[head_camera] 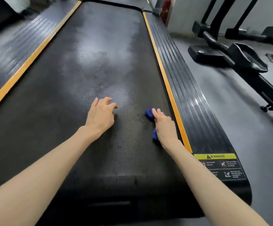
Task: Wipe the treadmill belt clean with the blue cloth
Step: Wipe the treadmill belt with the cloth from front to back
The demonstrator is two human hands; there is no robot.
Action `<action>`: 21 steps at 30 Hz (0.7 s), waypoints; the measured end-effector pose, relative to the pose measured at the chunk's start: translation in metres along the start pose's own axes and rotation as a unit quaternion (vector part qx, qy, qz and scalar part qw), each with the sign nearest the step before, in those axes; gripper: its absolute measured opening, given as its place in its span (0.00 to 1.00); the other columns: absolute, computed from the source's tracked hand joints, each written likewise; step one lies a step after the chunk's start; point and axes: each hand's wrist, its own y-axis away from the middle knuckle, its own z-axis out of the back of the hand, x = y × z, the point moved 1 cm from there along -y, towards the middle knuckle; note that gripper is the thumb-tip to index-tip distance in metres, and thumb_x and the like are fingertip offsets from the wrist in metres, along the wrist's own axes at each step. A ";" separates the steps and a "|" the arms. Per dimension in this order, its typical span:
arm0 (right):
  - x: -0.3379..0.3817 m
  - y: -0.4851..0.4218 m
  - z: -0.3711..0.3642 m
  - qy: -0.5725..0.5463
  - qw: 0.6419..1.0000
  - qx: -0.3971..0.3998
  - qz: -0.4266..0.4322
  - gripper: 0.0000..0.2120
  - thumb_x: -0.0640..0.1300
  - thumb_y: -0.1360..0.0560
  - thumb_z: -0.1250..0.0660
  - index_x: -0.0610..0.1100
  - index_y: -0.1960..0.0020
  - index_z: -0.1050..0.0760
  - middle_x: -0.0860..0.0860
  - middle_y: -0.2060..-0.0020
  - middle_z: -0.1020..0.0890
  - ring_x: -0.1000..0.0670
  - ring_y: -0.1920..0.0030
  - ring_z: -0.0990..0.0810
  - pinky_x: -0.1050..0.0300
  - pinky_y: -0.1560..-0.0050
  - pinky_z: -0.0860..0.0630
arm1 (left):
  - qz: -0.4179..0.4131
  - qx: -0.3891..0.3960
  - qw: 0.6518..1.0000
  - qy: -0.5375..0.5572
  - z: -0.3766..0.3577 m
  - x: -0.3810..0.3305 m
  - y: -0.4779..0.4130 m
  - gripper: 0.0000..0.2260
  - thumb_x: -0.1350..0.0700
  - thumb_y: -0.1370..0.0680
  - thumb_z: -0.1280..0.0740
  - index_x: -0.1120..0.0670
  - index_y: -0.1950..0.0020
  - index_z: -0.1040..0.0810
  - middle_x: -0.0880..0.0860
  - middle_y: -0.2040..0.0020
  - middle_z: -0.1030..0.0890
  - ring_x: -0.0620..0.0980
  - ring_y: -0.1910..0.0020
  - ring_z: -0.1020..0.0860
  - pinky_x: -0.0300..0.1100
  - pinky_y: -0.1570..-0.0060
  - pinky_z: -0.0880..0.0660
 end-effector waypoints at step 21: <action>0.004 -0.034 -0.012 -0.111 0.993 0.002 0.047 0.22 0.36 0.22 0.44 0.50 0.30 0.33 0.50 0.29 0.33 0.44 0.30 0.34 0.50 0.33 0.36 | 0.015 0.210 0.975 -0.073 0.001 -0.009 0.049 0.25 0.56 0.22 0.46 0.44 0.25 0.45 0.48 0.23 0.45 0.52 0.28 0.37 0.56 0.27 0.52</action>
